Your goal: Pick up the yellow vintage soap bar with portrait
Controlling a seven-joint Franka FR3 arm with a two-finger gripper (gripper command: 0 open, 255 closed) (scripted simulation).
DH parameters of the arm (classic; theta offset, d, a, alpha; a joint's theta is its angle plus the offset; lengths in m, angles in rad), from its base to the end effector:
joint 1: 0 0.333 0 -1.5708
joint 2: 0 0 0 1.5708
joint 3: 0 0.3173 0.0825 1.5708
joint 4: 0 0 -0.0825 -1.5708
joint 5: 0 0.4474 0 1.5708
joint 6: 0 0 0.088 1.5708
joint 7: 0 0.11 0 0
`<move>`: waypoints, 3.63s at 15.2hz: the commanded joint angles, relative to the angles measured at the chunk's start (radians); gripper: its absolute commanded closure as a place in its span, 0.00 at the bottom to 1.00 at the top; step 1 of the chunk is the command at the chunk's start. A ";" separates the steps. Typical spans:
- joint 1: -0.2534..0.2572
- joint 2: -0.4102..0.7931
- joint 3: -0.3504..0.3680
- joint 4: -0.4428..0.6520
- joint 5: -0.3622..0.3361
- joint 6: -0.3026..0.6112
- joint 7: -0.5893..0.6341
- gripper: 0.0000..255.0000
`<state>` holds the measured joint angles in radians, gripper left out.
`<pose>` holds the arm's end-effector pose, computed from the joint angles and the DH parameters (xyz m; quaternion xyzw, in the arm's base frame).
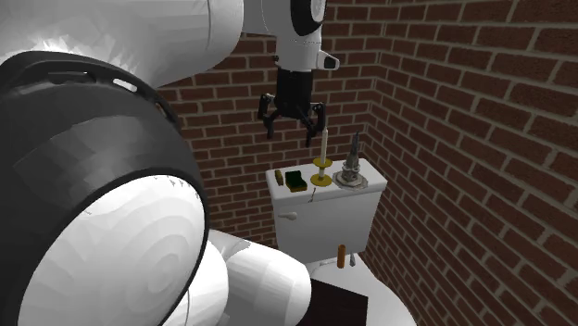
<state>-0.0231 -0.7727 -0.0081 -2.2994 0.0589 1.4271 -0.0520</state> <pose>0.3575 -0.0047 0.6020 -0.9981 -0.0144 0.0484 0.0341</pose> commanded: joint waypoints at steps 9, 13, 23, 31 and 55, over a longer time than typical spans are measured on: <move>0.035 0.177 0.050 -0.073 0.016 0.281 -0.015 0.00; 0.051 0.292 0.076 -0.076 0.018 0.414 -0.020 0.00; 0.081 0.630 0.138 0.013 -0.013 0.699 -0.013 0.00; 0.111 0.924 0.169 0.178 -0.090 0.852 0.021 0.00; 0.145 1.149 0.162 0.281 -0.158 0.984 0.054 1.00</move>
<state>0.1214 0.3758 0.1532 -2.0189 -0.0997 2.4110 0.0021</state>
